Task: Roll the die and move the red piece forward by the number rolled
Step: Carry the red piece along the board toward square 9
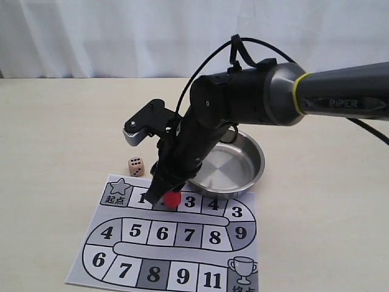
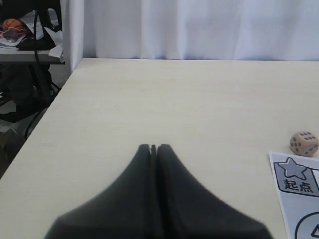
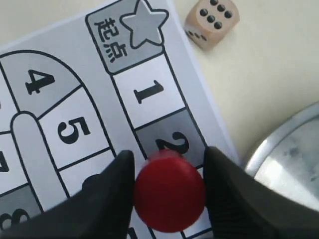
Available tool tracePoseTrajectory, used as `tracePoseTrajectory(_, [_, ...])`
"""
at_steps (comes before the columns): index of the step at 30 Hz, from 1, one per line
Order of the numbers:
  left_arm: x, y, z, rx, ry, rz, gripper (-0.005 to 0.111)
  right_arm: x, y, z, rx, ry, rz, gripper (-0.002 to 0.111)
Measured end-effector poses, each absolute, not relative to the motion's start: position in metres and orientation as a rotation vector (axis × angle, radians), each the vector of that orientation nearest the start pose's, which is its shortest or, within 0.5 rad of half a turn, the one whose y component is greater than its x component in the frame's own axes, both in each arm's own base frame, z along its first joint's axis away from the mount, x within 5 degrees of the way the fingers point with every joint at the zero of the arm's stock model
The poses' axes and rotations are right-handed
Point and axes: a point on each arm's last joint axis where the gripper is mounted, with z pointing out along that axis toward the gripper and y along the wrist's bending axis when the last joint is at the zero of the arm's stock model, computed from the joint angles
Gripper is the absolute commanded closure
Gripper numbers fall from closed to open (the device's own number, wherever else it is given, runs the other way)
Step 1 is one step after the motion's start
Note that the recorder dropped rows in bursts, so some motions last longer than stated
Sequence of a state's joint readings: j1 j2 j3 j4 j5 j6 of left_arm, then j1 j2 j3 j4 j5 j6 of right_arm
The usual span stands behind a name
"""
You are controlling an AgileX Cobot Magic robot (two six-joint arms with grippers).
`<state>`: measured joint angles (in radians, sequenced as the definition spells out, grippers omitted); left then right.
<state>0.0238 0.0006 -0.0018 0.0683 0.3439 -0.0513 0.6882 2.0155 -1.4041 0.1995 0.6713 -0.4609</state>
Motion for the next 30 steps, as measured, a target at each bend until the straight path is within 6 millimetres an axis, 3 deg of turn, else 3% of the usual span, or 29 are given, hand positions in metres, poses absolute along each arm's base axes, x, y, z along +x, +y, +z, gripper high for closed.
tracePoseTrajectory(8, [0.053, 0.003, 0.183, -0.026, 1.826, 0.047, 0.107, 0.313, 0.264, 0.154, -1.305, 2.447, 0.183, 0.104])
tracePoseTrajectory(20, [0.053, 0.003, 0.183, -0.026, 1.826, 0.047, 0.107, 0.319, 0.254, 0.152, -1.218, 2.460, 0.176, 0.104])
tracePoseTrajectory(25, [0.053, 0.003, 0.183, -0.026, 1.826, 0.047, 0.107, 0.318, 0.252, 0.155, -1.217, 2.457, 0.177, 0.104])
tracePoseTrajectory(30, [0.053, 0.003, 0.183, -0.026, 1.826, 0.047, 0.107, 0.311, 0.250, 0.175, -1.216, 2.449, 0.217, 0.104])
